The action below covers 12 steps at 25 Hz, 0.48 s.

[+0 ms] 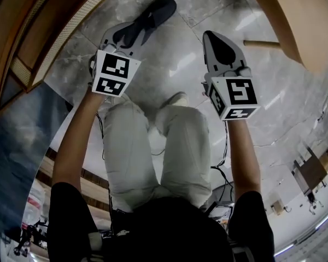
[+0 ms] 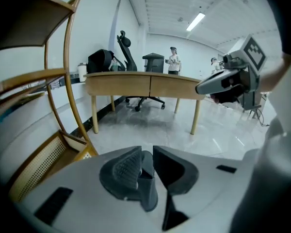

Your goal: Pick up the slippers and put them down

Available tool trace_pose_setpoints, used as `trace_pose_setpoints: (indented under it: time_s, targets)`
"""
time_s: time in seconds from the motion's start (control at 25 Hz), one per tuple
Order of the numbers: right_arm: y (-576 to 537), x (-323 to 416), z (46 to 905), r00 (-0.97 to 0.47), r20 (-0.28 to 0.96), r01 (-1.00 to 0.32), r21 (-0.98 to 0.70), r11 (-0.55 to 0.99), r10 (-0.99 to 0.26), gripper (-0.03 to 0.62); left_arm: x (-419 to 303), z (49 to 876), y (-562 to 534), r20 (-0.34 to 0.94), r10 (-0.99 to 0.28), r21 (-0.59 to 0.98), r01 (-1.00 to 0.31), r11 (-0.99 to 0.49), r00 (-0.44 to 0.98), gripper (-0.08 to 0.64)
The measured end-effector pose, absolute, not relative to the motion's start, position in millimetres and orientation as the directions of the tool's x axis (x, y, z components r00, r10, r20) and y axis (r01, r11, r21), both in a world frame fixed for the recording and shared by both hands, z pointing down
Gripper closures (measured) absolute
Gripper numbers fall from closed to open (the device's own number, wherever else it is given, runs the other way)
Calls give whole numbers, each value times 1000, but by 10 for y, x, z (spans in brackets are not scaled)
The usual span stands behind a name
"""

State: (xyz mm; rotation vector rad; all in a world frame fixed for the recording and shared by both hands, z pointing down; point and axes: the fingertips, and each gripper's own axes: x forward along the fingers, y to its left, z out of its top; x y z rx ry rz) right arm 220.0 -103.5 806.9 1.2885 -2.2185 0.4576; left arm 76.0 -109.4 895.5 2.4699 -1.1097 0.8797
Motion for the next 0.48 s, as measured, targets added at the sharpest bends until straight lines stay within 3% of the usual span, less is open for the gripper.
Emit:
trace_pose_setpoints:
  time_s: [0.48]
  targets:
    - [-920, 2120, 6010, -422, 592, -868, -44, 495, -687, 592, 685, 6670, -927, 601, -625, 30, -795, -605, 499, 546]
